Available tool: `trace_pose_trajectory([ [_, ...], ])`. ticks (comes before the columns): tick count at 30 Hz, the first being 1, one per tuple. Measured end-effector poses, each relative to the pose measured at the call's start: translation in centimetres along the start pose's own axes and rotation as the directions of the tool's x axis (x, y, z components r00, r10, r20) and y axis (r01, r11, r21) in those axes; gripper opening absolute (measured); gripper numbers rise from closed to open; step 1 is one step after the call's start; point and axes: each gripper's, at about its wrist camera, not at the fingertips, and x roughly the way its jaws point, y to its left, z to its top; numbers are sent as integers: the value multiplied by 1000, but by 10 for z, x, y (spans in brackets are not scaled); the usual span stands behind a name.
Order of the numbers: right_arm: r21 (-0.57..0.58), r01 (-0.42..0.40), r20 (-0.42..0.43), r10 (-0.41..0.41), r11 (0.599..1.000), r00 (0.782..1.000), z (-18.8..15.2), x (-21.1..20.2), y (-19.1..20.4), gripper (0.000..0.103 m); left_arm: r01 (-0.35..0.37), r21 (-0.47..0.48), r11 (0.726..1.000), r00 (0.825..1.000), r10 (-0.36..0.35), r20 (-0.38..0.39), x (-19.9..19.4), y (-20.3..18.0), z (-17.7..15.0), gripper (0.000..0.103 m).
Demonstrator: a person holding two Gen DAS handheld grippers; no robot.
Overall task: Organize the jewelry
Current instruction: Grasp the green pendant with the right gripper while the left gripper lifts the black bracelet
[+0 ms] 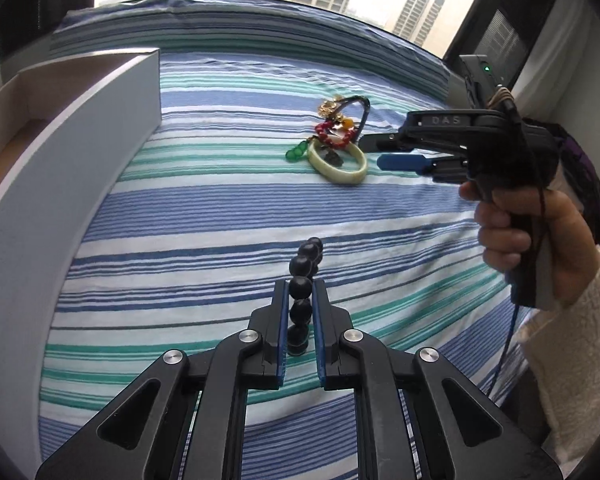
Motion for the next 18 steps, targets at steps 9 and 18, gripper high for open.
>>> trace_pose_trajectory([
  [9,-41,96,-108,-100,995,989,32,66,14,41,10,-53,999,1000,-9,2,-3,24,-3,9],
  [18,-23,35,-34,-36,999,999,31,30,22,11,25,-59,998,999,-23,30,-19,22,-2,9],
])
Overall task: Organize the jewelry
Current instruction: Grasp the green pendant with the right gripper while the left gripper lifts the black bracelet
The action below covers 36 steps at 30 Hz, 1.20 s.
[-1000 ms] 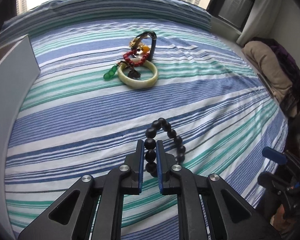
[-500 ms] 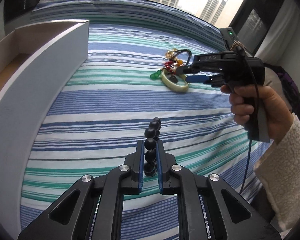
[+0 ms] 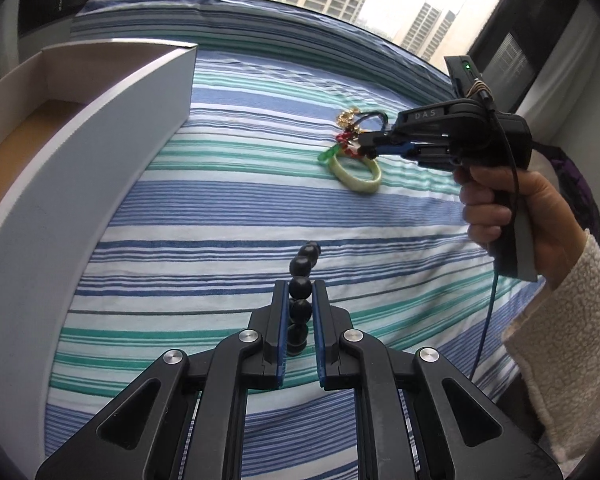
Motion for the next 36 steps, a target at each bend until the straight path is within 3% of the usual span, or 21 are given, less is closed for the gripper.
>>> trace_pose_trajectory([
  [5,-58,-47,78,52,997,996,-12,-53,22,11,10,1,1000,998,-10,54,-28,-10,4,9],
  [8,-133,4,117,12,991,993,-25,-78,42,11,24,-9,1000,996,-23,84,-50,-12,7,9],
  [16,-288,-7,131,46,958,990,-74,-120,89,10,29,-35,999,987,-23,157,-105,-4,12,9],
  [30,-465,-66,120,136,883,983,-106,-133,181,5,-44,-115,992,962,73,265,-175,41,4,9],
  [33,-448,-49,66,88,893,994,-103,-116,181,8,-62,-135,989,959,97,268,-182,52,0,9],
  [36,-404,-11,-27,0,915,1000,-109,-84,163,20,-57,-157,986,960,98,262,-181,59,-6,9],
])
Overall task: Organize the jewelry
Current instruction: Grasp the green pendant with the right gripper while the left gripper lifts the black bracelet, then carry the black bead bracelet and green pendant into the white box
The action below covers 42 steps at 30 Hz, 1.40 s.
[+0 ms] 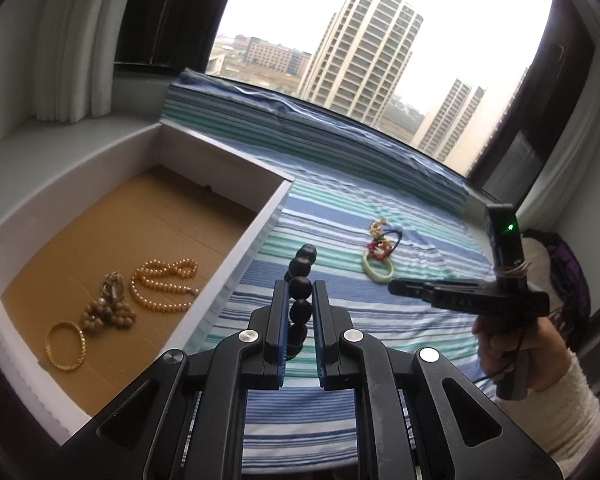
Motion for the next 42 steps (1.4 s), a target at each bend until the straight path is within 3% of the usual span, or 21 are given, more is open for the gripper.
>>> trace_pose_trajectory([
  [5,-64,82,-171,-92,995,981,-53,39,-18,20,10,-21,1000,1000,-10,-14,4,7,-8,9],
  [6,-94,95,-188,-112,991,976,-64,43,-17,26,12,-21,1000,1000,-12,-19,3,8,-10,9],
  [8,-166,143,-194,-175,976,965,-82,51,-14,36,18,-26,1000,999,-18,-28,6,9,-12,9],
  [13,-214,179,-180,-219,960,959,-96,71,-22,36,25,-31,999,998,-27,-49,11,7,-18,9],
  [14,-218,177,-181,-218,960,959,-97,74,-22,36,24,-30,999,998,-26,-53,12,7,-19,9],
  [15,-225,175,-184,-218,959,958,-97,76,-22,20,23,-31,999,998,-25,-58,12,7,-19,9],
  [16,-230,183,-184,-227,956,956,-97,77,-22,12,23,-33,999,998,-25,-62,13,8,-20,9],
  [18,-200,176,-174,-211,964,962,-94,71,-23,11,25,-39,999,998,-28,-64,13,10,-20,9],
  [22,-105,93,-112,-105,990,988,-74,39,-19,11,40,-50,998,998,-42,-48,4,13,-12,9],
  [26,-91,9,-11,-10,996,1000,-38,1,7,11,39,-69,997,999,-40,-11,-15,23,4,9],
  [32,-151,-131,134,152,980,979,28,-29,70,11,-47,-102,994,997,53,56,-41,54,37,9],
  [38,-226,-198,142,233,954,962,85,2,135,11,-126,-163,979,991,133,30,-27,99,61,9],
  [42,-245,-236,57,257,940,965,109,52,172,11,-194,-206,959,980,198,-1,-14,132,63,9],
])
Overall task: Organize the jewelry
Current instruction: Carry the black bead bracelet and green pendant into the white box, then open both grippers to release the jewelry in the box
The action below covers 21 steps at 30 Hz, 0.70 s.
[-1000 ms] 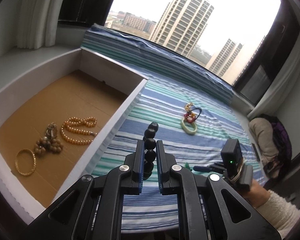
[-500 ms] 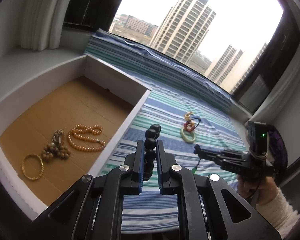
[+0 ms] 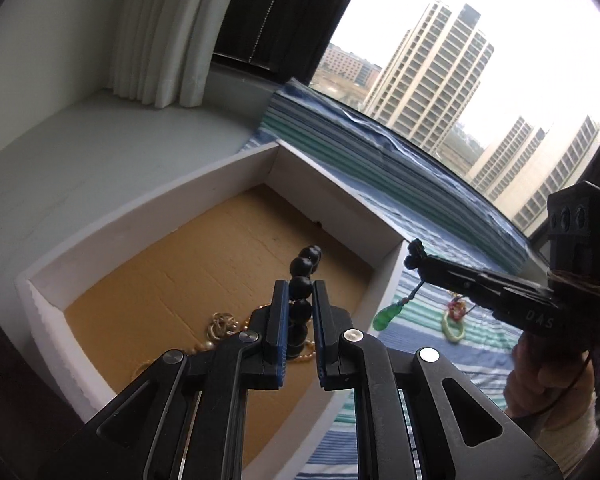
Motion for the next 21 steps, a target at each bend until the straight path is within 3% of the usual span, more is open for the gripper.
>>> trace_pose_trajectory([
  [7,-25,11,-119,-14,1000,993,23,99,22,11,-114,-72,991,991,109,-73,49,53,7,9],
  [12,-37,28,-157,-34,999,987,31,143,26,14,-179,-69,982,979,170,-110,79,69,6,10],
  [13,-27,32,-157,-36,999,987,32,145,26,15,-204,-65,977,974,196,-113,81,70,5,15],
  [14,-12,34,-152,-36,999,988,32,144,24,16,-219,-62,974,971,211,-113,81,71,4,27],
  [15,9,28,-139,-26,1000,990,31,140,22,24,-222,-61,973,971,215,-105,79,71,1,35],
  [17,36,19,-107,-15,999,994,28,127,20,45,-230,-61,971,971,226,-78,70,70,-4,68],
  [21,46,54,-41,-52,997,998,15,88,18,46,-218,-28,975,976,217,-32,47,52,-15,73],
])
